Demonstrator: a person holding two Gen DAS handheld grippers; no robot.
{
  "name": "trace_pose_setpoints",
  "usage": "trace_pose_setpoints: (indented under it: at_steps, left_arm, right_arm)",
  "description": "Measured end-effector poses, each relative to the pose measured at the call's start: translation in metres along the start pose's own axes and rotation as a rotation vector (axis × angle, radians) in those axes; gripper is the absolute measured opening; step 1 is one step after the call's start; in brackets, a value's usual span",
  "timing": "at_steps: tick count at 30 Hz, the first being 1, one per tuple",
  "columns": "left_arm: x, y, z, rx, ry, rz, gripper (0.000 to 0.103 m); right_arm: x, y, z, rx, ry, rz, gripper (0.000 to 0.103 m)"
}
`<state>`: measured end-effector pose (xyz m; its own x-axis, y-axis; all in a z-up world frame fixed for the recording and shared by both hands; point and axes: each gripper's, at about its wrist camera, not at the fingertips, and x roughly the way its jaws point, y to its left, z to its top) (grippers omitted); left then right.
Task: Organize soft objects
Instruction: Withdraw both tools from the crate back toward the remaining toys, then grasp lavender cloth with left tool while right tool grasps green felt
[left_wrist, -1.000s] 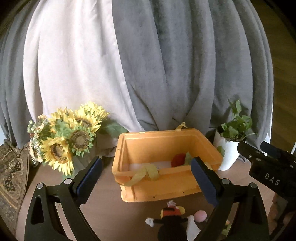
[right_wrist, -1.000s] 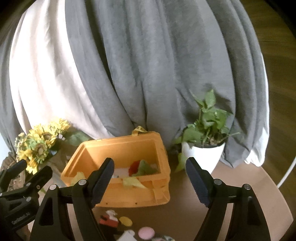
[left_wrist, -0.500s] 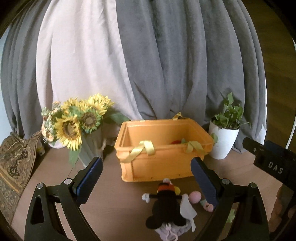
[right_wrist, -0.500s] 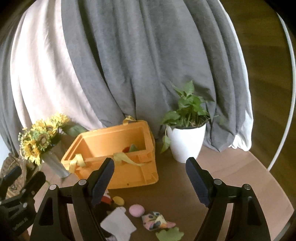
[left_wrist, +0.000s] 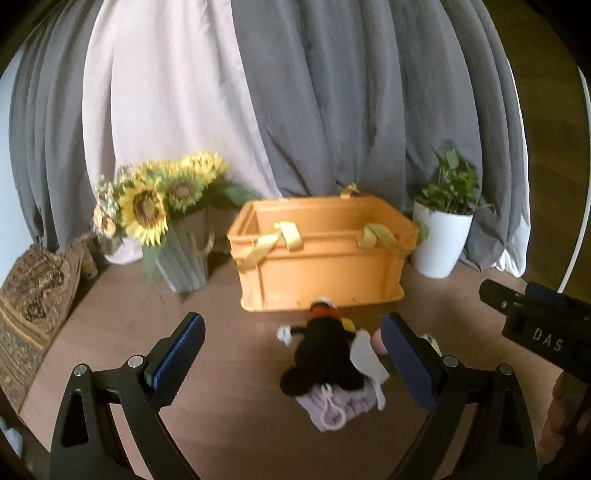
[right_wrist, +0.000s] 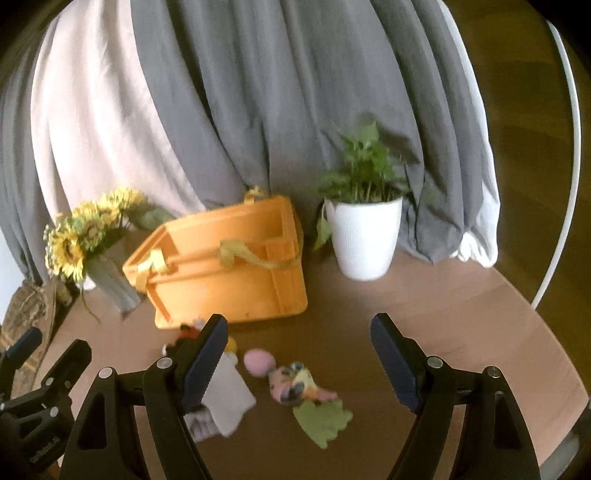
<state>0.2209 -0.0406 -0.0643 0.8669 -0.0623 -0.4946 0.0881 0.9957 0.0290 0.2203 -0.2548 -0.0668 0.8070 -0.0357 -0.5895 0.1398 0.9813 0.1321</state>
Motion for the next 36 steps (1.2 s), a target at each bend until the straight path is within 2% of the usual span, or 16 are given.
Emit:
trace_pose_setpoints:
  at_steps: [6, 23, 36]
  left_arm:
    - [0.002, -0.011, -0.015, 0.009, 0.043, 0.007, 0.097]
    - [0.027, -0.03, -0.045, 0.046, 0.128, -0.004, 0.094]
    - [0.06, -0.029, -0.085, 0.038, 0.249, -0.003, 0.081]
  right_arm:
    - [0.007, -0.01, -0.021, 0.003, 0.068, 0.023, 0.08]
    - [0.03, -0.028, -0.055, 0.003, 0.182, 0.027, 0.08]
    - [0.053, -0.027, -0.082, -0.023, 0.25, 0.018, 0.079]
